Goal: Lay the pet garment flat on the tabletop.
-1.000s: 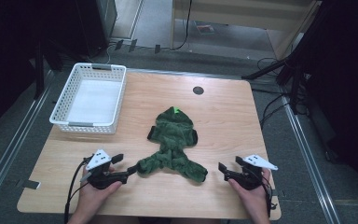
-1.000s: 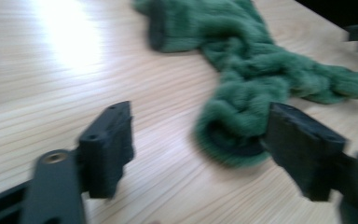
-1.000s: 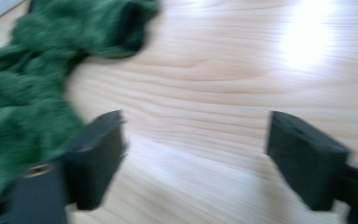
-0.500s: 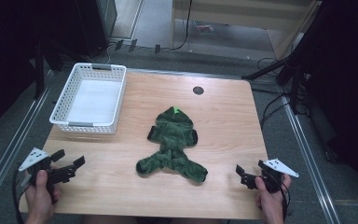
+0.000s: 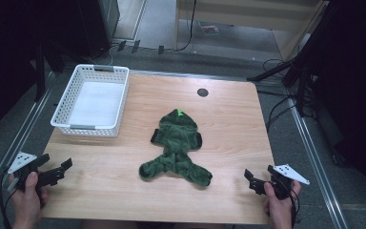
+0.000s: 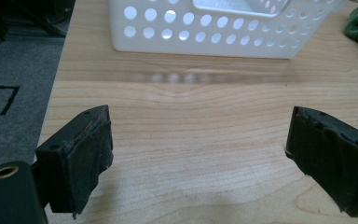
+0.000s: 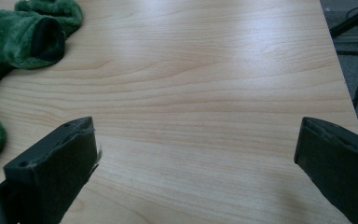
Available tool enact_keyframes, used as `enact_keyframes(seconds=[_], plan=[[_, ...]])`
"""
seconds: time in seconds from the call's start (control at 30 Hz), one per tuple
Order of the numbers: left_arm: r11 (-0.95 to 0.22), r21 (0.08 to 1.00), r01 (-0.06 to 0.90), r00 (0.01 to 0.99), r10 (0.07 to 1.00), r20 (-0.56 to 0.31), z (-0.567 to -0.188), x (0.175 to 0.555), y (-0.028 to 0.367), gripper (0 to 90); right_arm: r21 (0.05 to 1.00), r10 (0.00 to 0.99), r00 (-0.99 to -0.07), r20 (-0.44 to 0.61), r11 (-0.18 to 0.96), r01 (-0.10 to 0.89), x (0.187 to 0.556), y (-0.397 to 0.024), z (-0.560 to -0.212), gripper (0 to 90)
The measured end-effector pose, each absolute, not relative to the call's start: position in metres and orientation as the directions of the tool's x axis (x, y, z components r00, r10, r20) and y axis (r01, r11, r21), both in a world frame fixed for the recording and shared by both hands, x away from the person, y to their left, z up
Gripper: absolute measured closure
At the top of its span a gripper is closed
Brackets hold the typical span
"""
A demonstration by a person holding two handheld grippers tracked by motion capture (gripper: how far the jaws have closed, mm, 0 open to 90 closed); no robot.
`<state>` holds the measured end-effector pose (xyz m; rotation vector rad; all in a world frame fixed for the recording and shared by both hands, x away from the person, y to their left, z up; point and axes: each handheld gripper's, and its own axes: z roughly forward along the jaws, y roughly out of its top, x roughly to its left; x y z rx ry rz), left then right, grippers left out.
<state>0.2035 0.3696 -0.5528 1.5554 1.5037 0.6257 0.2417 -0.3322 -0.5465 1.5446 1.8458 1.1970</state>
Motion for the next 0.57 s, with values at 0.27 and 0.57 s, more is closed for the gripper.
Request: enact_keyframes(seconds=[0.27,0.57], plan=[[0.120,0.835,0.537,0.145,0.962,-0.231,-0.5535,0.2051,0.3714,7.7,0.828,0.940,-0.275,0.201,-0.012,0.561,0.2436,-0.3327,-0.5477,0.0],[0.126,0.825,0.551,0.148,0.958,-0.246,-0.5542,0.2072,0.3721,7.8,0.822,0.940,-0.274,0.203,-0.012,0.569,0.2444,-0.3325,-0.5479,0.0]])
